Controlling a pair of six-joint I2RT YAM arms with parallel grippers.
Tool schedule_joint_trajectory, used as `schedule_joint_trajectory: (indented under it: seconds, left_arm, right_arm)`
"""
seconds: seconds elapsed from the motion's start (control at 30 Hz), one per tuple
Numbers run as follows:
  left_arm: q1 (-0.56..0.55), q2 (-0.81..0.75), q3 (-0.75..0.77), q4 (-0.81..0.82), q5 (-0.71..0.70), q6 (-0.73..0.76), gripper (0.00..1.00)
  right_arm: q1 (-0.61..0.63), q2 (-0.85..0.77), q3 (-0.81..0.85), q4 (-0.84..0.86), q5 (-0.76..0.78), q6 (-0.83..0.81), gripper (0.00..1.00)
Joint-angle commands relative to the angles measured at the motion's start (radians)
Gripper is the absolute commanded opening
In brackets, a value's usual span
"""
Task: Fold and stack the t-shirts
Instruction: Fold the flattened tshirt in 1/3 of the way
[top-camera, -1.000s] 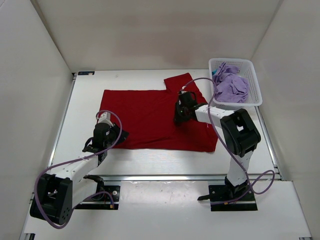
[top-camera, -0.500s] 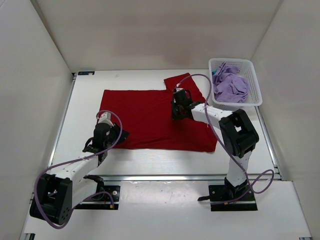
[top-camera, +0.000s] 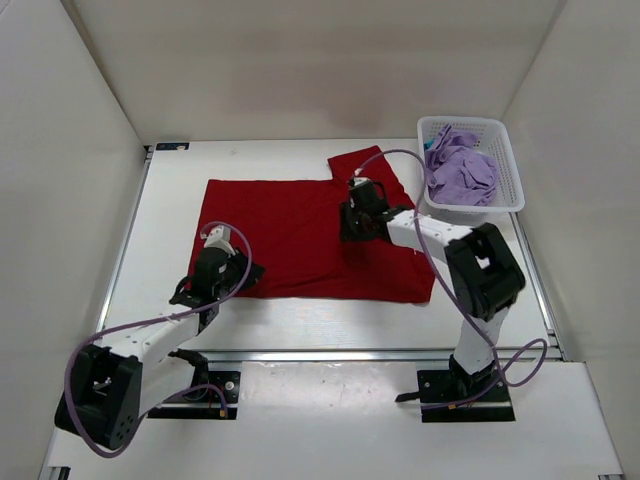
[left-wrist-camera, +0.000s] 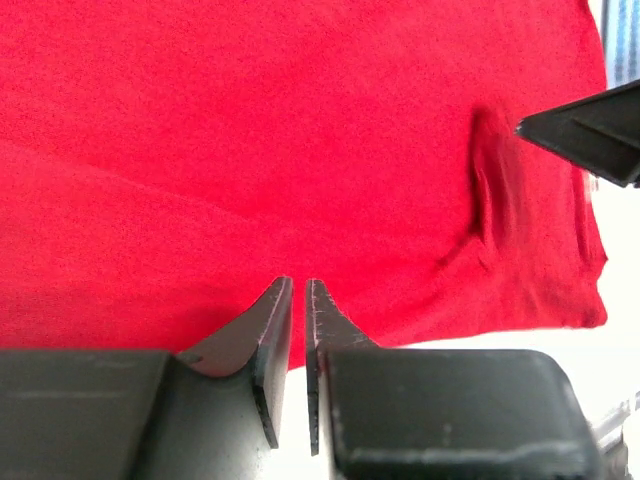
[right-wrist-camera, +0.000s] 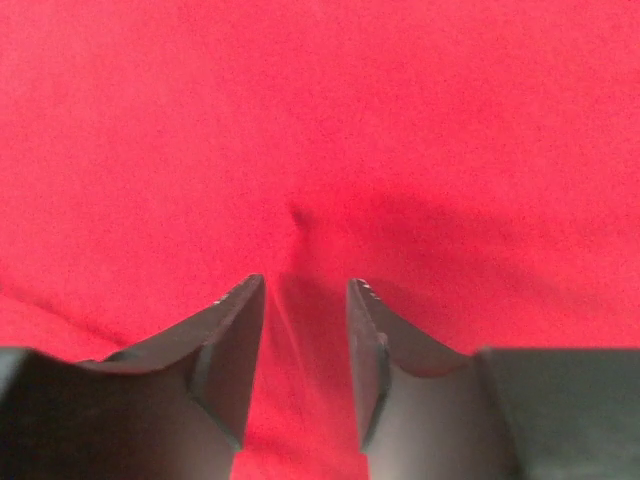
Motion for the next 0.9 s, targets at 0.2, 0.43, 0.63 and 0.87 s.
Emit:
schedule_joint_trajectory:
  seconds: [0.2,0.43,0.63,0.87]
  left_arm:
    - [-0.211,0.141,0.086,0.016,-0.058,0.035,0.18]
    - [-0.206,0.281,0.096,0.043,-0.064,0.053,0.17]
    - [-0.209,0.25,-0.007,-0.004,0.002,0.01,0.15]
    - [-0.211,-0.026,-0.197,-0.118,0.022,-0.094,0.16]
  right_arm:
    - [-0.04,-0.384,-0.424,0.129,-0.071,0.067,0.0]
    - [0.003,-0.395,-0.597,0.14,-0.065,0.081,0.0]
    - [0.055,-0.478,-0.749,0.123,-0.044,0.113,0.0]
    - [0.098,-0.631,-0.84,0.023,-0.11,0.155,0.0]
